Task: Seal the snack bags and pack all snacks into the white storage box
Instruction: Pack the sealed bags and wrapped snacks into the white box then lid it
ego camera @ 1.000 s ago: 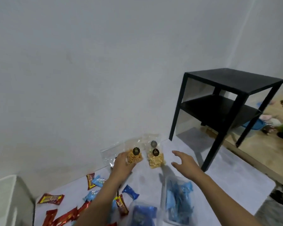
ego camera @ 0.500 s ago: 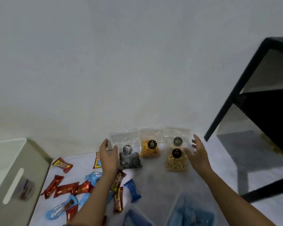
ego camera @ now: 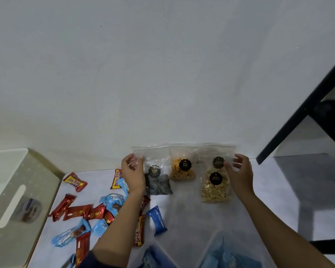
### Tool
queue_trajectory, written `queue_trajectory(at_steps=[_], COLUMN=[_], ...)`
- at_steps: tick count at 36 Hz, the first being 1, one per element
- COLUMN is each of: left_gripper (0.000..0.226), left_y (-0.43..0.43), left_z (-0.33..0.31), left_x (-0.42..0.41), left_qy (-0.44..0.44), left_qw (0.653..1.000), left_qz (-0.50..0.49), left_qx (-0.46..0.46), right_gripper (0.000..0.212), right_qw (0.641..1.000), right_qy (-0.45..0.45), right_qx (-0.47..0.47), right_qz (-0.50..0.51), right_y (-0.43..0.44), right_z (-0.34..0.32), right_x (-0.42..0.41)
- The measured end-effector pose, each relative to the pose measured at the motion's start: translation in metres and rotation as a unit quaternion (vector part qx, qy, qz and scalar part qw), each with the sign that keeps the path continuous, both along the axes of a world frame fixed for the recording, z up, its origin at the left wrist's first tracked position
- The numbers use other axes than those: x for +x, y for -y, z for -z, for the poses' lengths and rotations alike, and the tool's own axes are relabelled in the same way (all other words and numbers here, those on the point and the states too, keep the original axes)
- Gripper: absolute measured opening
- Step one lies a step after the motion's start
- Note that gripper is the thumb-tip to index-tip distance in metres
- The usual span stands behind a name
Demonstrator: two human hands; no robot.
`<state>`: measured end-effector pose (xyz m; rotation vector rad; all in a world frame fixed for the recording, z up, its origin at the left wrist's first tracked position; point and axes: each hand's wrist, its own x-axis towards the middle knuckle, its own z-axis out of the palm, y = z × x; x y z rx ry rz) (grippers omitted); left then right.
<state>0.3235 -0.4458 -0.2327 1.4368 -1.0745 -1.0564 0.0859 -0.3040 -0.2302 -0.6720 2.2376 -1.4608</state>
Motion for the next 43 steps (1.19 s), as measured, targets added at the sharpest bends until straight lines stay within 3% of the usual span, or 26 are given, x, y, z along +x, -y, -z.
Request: queue_trajectory(at_steps=[11,21,26,33,43], left_gripper=[0.011,0.005,0.011,0.014,0.013], left_y=[0.001,-0.012,-0.022,-0.035,-0.019], left_z=[-0.009,-0.026,-0.038,-0.079,-0.172], left_x=[0.015,0.025,0.028,0.038,0.11], left_qy=[-0.037,-0.084,-0.074,-0.046,-0.048], left_qw=[0.998,0.987,0.984,0.98,0.968], left_qz=[0.04,0.123,0.143,0.155,0.118], left_qx=[-0.042,-0.063,-0.074,-0.112,-0.215], right_gripper=[0.044,0.021,0.003,0.018,0.008], right_qw=[0.999,0.998,0.998,0.984,0.951], right_qy=[0.047,0.018,0.015,0.051,0.018], right_qx=[-0.006,-0.026,-0.05,-0.105,-0.178], right_qz=[0.017,0.049,-0.018,-0.132,-0.251], right_y=[-0.004,-0.02,-0.029,-0.037,0.013], right_z=[-0.001,-0.011,-0.025,-0.066,-0.155], right_x=[0.005,0.01,0.015,0.04,0.094])
